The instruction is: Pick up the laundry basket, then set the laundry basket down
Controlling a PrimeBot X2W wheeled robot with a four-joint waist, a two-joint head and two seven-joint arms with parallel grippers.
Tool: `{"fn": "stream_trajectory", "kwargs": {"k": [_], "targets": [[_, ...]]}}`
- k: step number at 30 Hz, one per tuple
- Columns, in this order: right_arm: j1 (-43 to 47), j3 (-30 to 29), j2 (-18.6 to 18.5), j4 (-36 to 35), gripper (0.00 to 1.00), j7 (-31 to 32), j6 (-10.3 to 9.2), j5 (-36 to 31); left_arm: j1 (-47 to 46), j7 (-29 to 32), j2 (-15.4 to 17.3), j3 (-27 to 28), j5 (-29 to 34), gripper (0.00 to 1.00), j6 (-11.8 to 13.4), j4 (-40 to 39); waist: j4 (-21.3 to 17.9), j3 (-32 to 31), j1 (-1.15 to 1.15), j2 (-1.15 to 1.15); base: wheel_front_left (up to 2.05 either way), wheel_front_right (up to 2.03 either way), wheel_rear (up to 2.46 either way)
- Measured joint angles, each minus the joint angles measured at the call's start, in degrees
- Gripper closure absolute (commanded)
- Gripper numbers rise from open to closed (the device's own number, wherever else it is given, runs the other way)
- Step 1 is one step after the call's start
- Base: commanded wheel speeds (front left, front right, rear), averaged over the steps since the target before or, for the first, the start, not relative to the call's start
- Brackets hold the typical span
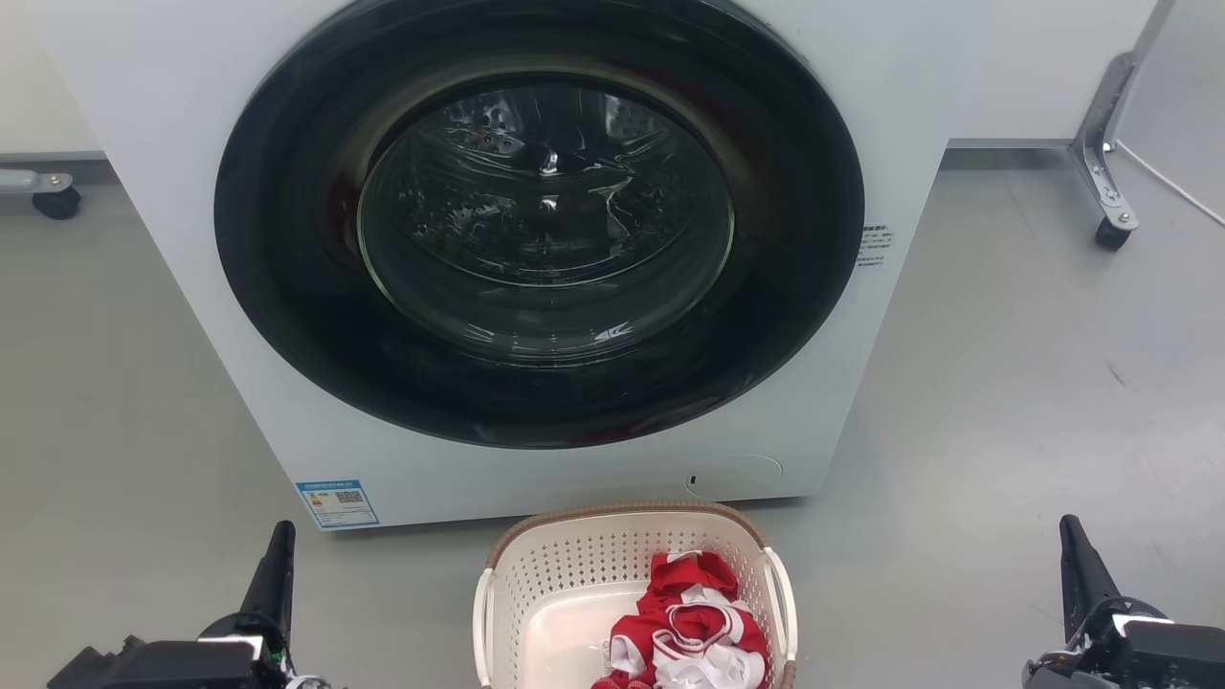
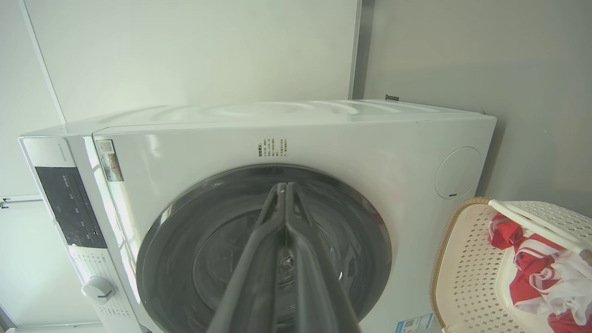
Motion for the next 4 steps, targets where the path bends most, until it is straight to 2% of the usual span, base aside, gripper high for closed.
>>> {"fn": "stream_trajectory", "kwargs": {"k": [4], "targets": [[0.0,0.0,0.0,0.0,1.0,0.0,0.0,0.0,0.0,0.0,0.0,0.0,0.0,1.0,0.0,0.0,0.0,0.0,0.0,0.0,0.0,0.0,0.0]]}}
